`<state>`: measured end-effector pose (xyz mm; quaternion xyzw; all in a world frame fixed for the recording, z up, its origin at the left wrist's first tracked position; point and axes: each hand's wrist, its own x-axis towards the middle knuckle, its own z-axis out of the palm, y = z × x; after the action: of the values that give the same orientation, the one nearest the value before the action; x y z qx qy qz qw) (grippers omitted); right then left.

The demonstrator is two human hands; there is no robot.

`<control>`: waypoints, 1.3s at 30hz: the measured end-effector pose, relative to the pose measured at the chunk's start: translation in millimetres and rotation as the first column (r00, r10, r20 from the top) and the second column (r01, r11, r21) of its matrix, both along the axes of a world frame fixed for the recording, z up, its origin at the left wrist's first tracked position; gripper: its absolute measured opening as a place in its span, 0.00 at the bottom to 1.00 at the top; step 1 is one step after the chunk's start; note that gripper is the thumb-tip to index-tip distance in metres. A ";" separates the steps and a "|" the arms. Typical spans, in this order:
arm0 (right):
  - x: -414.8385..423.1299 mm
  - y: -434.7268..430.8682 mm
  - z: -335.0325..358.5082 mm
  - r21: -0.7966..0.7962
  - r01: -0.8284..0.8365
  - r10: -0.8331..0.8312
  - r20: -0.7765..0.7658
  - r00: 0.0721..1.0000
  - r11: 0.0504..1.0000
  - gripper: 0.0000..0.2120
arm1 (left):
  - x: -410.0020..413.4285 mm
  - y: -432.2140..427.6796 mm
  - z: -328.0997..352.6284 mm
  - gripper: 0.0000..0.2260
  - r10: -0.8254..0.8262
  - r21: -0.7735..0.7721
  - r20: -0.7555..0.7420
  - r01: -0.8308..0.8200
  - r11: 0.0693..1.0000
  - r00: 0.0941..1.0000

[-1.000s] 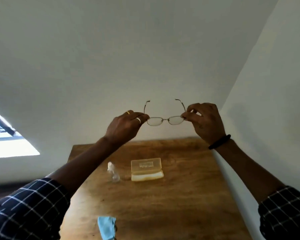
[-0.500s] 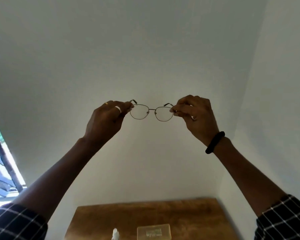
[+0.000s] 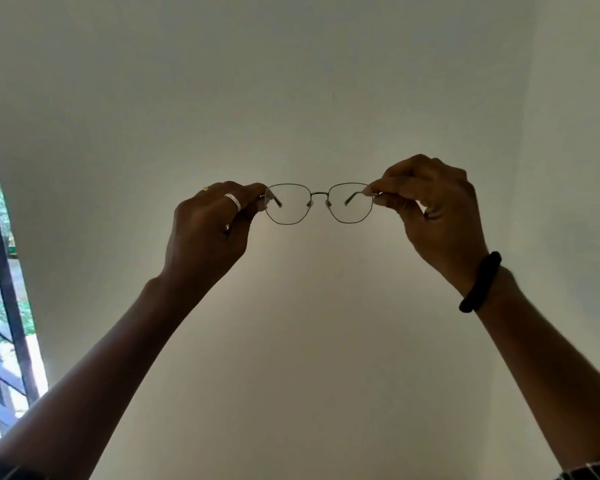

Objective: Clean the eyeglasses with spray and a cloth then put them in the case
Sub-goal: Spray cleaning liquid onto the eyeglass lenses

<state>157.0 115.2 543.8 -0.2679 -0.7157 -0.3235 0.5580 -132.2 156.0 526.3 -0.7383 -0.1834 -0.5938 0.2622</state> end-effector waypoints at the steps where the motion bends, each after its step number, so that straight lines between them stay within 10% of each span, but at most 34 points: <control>1: -0.8 -1.8 2.8 0.012 -0.001 0.001 -0.005 1.000 1.000 0.05 | 0.4 -2.8 4.2 0.10 -0.002 0.014 0.005 0.002 1.000 1.000; 28: -33.7 8.7 -57.3 -0.143 -0.107 0.083 -0.164 0.983 0.984 0.11 | -21.7 -10.4 -53.0 0.07 0.065 -0.017 0.015 -0.064 0.998 0.998; 33: -63.8 18.1 -170.4 -0.281 -0.231 0.096 -0.423 0.901 0.932 0.16 | -33.4 -9.1 -77.2 0.09 0.087 -0.049 0.048 -0.085 0.995 0.995; 39: -143.3 2.2 -379.4 -0.689 -0.286 0.048 -0.343 0.938 0.665 0.33 | -45.8 -15.5 -102.1 0.11 0.116 -0.098 0.081 -0.108 0.989 0.990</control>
<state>13.7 117.4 164.3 -0.4452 -0.7148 0.0857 0.5324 -178.0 140.4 424.2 -0.7120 -0.2633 -0.6001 0.2522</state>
